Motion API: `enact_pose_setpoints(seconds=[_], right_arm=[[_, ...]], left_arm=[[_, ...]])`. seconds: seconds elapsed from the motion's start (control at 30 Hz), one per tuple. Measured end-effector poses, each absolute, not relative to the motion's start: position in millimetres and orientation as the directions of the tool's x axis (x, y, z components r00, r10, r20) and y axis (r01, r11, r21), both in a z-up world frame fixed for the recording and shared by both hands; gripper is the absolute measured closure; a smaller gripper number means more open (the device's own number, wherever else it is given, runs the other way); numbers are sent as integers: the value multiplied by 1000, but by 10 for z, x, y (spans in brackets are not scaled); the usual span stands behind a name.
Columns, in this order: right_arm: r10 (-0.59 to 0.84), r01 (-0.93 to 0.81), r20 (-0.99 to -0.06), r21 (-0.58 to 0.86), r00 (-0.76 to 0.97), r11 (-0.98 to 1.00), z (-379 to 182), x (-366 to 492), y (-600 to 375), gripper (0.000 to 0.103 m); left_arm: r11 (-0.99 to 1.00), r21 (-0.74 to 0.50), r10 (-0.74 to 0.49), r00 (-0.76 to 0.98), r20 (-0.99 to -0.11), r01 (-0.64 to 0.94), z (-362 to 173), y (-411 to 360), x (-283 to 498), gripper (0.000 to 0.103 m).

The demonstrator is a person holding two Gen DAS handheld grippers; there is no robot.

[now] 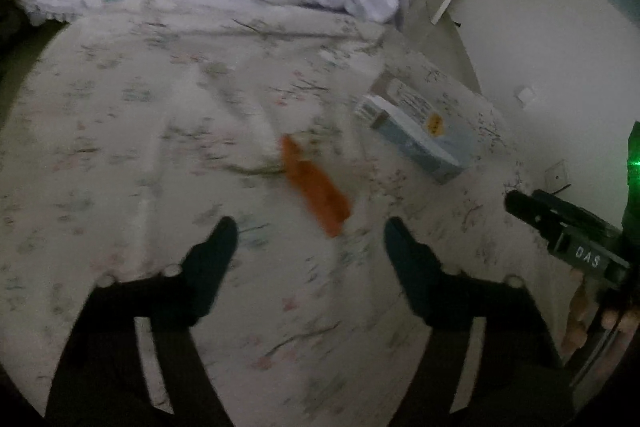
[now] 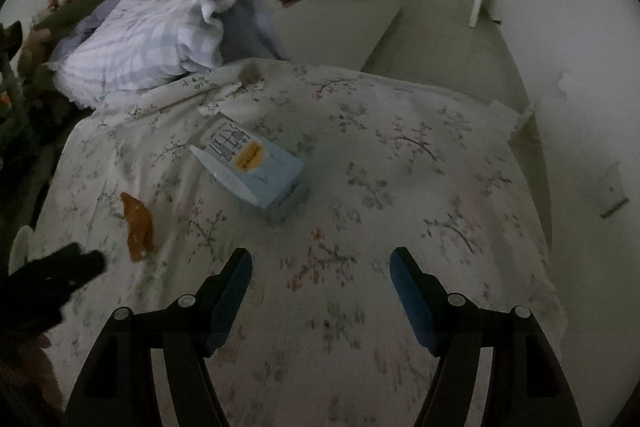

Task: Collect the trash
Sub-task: 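Grasp the orange wrapper with the left gripper while the right grasps the light blue milk carton, then carry the orange wrapper and milk carton over the wastebasket and open both grippers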

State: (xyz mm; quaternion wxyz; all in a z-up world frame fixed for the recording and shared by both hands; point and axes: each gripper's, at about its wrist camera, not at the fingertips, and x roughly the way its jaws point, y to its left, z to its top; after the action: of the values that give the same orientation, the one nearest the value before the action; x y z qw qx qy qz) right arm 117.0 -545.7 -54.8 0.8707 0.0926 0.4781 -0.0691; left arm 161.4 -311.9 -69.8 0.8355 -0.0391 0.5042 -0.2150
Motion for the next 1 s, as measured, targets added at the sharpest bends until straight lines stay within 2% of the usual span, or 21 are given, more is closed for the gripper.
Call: enact_pose_setpoints(seconds=[0.03,0.17,0.2,0.27,0.47,0.73,0.77,1.0], right_arm=[[-13,192,-845,107,535,976,-591,1230,-5472,30],[32,125,-838,118,544,985,-702,1414,-5475,29],[44,103,-835,120,548,987,-727,1468,-5465,23],[54,63,-829,107,556,992,-759,1549,-5432,19],[20,-14,-840,15,543,1000,-940,1837,-5263,19],[-7,-46,-849,-37,528,998,-1000,2096,-5023,20],[-4,-48,-853,-34,521,998,-1004,2110,-5003,26],[-15,29,-868,0,497,1000,-883,2063,-4858,37]], left_arm=[[905,-284,-398,392,-830,317,-749,-3190,1649,43],[910,-280,-383,367,-848,306,-914,-3305,1777,81],[909,-284,-389,373,-842,306,-918,-3291,1780,83],[906,-278,-392,388,-834,319,-904,-3260,1777,89],[901,-249,-384,388,-838,354,-838,-3037,1794,91],[909,-221,-360,399,-843,352,-714,-2533,1774,92],[910,-221,-359,399,-844,350,-702,-2485,1768,92],[914,-218,-355,411,-840,343,-574,-2054,1644,92]])
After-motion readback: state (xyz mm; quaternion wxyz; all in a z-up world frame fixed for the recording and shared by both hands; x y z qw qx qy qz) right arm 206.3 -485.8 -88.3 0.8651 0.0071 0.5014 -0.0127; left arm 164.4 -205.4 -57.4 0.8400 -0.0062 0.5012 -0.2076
